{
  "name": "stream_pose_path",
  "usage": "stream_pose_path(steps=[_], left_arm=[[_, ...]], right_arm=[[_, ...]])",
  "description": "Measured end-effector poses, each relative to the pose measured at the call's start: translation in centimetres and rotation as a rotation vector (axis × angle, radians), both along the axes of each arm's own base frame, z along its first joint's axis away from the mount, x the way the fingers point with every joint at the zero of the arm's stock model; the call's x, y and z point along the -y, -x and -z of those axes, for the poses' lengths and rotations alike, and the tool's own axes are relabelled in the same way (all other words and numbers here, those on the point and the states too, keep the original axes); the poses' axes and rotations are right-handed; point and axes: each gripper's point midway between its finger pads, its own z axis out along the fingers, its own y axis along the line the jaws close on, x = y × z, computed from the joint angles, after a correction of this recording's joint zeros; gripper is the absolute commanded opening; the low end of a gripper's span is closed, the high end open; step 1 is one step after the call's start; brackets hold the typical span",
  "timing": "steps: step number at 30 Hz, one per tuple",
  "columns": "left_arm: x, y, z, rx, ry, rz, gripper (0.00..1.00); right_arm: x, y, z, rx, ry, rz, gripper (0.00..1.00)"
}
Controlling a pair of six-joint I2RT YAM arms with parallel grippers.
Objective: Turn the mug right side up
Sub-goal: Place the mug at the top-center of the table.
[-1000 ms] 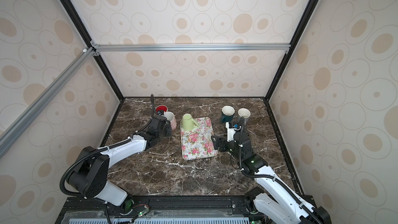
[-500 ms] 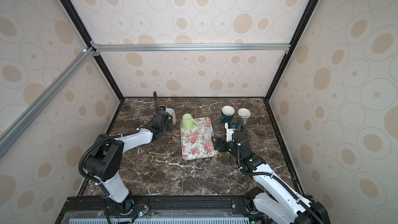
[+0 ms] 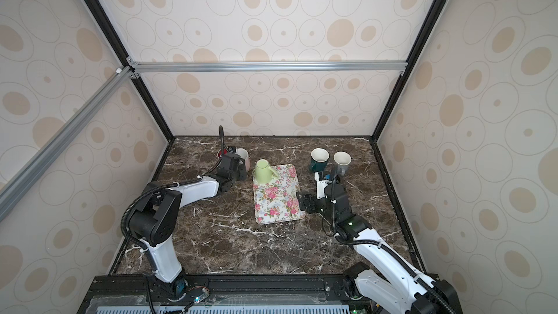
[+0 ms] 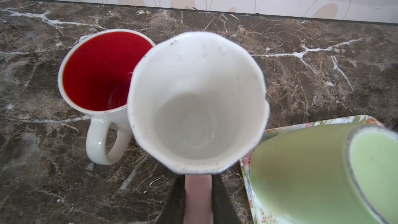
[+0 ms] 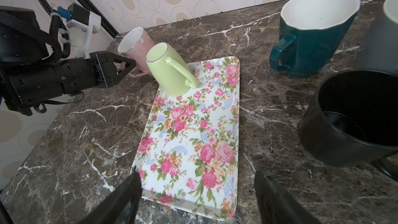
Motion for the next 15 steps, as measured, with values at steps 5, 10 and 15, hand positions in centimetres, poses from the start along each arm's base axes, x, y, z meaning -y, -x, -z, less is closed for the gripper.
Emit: stream_pose_path(steps=[5,10,15], left_arm=[[0.01,0.0,0.0,0.0,0.0,0.001,0.0],[0.02,0.0,0.0,0.0,0.001,0.001,0.26],[0.29,-0.46,-0.75,0.025,0.02,-0.001,0.67]], right_arm=[[-0.03,0.03,0.09,0.0,-0.001,-0.002,0.85],[-0.04,0.05,0.27,-0.004,0.0,-0.003,0.85],[-0.04,0.04,0.28,-0.004,0.001,-0.003,0.84]])
